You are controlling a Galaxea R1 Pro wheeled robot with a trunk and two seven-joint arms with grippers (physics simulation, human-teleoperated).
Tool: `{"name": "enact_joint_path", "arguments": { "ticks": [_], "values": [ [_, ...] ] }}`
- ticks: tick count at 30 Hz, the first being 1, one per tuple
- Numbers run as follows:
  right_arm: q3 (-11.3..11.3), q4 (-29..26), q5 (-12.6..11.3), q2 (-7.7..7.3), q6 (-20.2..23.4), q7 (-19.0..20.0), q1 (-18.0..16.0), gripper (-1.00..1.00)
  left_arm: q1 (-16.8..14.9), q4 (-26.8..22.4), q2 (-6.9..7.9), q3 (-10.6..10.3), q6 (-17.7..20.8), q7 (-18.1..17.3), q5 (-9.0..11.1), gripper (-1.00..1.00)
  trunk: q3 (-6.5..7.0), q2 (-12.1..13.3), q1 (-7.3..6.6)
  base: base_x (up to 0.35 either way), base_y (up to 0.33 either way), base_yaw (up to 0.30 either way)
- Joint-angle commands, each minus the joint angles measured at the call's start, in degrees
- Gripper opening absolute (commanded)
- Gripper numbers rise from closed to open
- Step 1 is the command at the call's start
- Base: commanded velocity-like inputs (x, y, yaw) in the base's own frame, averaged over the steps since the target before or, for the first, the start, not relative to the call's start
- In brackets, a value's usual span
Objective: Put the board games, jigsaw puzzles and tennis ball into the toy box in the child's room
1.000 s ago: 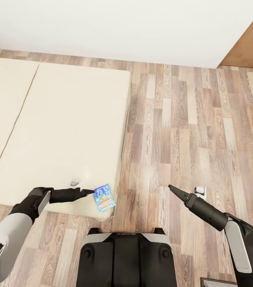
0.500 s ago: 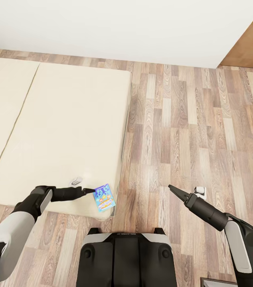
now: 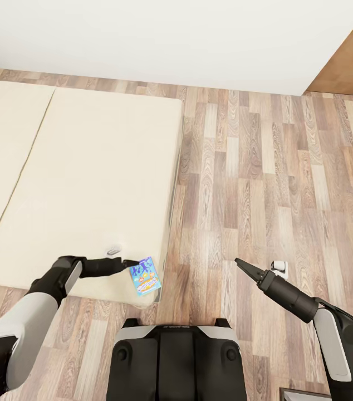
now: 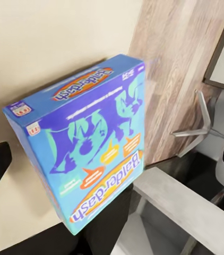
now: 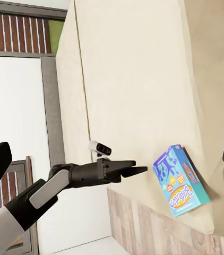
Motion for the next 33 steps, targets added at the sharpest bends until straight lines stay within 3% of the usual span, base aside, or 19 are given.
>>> {"name": "enact_joint_path", "arguments": {
  "ticks": [1,7,27,33],
  "values": [
    [-0.05,-0.01,-0.04,0.0,0.27,0.14,-0.02,1.0,-0.02,-0.16,-0.25,0.18,0.49,0.11,0.05,1.0,-0.06,-0.08,0.03,0.0,0.0,0.0],
    [-0.1,-0.07,-0.04,-0.01,0.29,0.21,-0.02,1.0,-0.03,-0.66,-1.3,0.17,0.47,1.95,0.04,1.0,-0.06,-0.08,0.03,0.0,0.0,0.0],
    [-0.1,-0.09,-0.04,-0.04,0.33,0.26,-0.02,1.0,-0.04,-0.74,-1.73,0.17,0.37,3.55,-0.04,1.0,-0.06,-0.08,0.03,0.0,0.0,0.0],
    [-0.11,-0.09,-0.04,-0.06,0.35,0.26,-0.02,1.0,-0.04,-0.74,-1.86,0.17,0.35,7.97,-0.02,1.0,-0.06,-0.08,0.03,0.0,0.0,0.0]
  ]
}}
